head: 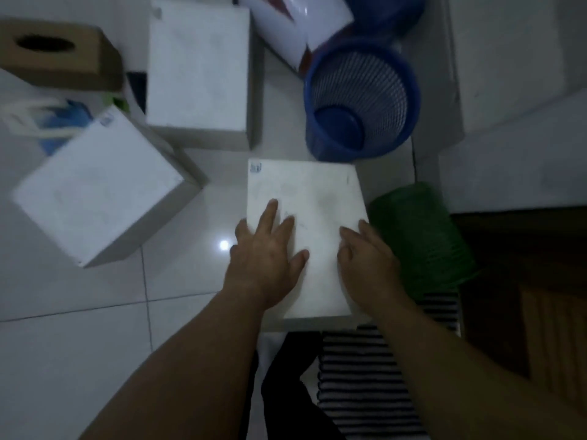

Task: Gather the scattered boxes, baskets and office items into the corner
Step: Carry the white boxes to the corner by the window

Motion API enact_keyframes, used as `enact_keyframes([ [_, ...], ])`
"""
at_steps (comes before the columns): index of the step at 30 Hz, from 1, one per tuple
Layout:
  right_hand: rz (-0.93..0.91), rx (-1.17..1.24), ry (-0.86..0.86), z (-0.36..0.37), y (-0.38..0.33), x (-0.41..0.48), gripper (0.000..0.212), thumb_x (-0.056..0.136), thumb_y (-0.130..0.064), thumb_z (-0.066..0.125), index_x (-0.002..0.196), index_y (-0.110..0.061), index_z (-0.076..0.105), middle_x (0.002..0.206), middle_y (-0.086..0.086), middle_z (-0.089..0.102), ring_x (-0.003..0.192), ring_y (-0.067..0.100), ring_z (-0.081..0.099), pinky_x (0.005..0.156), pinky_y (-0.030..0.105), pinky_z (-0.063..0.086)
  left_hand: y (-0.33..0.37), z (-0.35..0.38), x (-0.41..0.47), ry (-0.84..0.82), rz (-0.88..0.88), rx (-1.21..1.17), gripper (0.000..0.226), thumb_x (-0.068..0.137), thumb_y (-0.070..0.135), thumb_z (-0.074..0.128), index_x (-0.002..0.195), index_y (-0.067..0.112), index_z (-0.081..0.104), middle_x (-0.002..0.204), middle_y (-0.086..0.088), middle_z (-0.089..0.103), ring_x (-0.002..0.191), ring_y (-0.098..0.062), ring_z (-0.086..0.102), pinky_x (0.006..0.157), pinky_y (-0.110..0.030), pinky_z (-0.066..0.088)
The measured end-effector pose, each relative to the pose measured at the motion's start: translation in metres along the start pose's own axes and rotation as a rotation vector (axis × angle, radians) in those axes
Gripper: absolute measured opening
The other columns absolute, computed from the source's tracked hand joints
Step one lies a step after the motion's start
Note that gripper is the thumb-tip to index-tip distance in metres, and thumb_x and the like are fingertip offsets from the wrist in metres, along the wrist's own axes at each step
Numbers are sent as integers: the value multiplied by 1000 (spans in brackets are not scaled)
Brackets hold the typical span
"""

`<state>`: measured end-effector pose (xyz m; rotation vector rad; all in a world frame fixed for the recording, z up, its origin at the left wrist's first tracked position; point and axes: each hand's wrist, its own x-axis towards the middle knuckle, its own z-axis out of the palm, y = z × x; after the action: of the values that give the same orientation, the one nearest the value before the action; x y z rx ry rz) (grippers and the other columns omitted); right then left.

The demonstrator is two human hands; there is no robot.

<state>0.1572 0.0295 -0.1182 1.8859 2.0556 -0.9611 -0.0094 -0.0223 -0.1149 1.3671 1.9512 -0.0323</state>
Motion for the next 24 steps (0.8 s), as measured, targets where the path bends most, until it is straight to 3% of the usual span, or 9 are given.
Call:
enact_keyframes([
  [6, -174, -197, 145, -136, -122, -77, 40, 100, -27, 39, 138, -23, 53, 153, 4, 36, 128, 25, 46, 102, 35, 35, 33, -137, -105, 211, -119, -68, 68, 87, 66, 37, 146, 33, 31, 159, 5, 15, 140, -34, 21, 108, -50, 33],
  [9, -336, -331, 168, -211, -193, -134, 38, 101, -21, 38, 136, -18, 52, 150, 3, 37, 129, 23, 41, 101, 39, 38, 44, -213, -165, 344, -168, -89, 72, 84, 69, 31, 145, 32, 34, 158, 3, 19, 138, -32, 24, 109, -49, 31],
  [13, -566, -499, 223, -278, -288, -211, 38, 102, -20, 38, 138, -15, 51, 149, 2, 39, 134, 22, 35, 103, 42, 39, 37, -313, -252, 547, -271, -129, 67, 86, 64, 45, 145, 33, 36, 158, 7, 21, 138, -35, 23, 107, -50, 34],
  [18, -765, -300, 286, -269, -408, -280, 40, 101, -32, 33, 138, -27, 47, 152, -2, 35, 121, 32, 47, 95, 39, 40, -25, -389, -365, 817, -473, -144, 68, 85, 68, 43, 145, 35, 36, 158, 9, 22, 138, -32, 24, 107, -50, 34],
  [24, -1084, -321, 197, -186, -536, -399, 39, 100, -36, 27, 134, -32, 46, 149, -4, 35, 116, 31, 48, 93, 41, 40, -140, -398, -515, 1027, -741, -200, 68, 84, 68, 44, 144, 35, 38, 158, 9, 23, 135, -31, 29, 106, -49, 37],
])
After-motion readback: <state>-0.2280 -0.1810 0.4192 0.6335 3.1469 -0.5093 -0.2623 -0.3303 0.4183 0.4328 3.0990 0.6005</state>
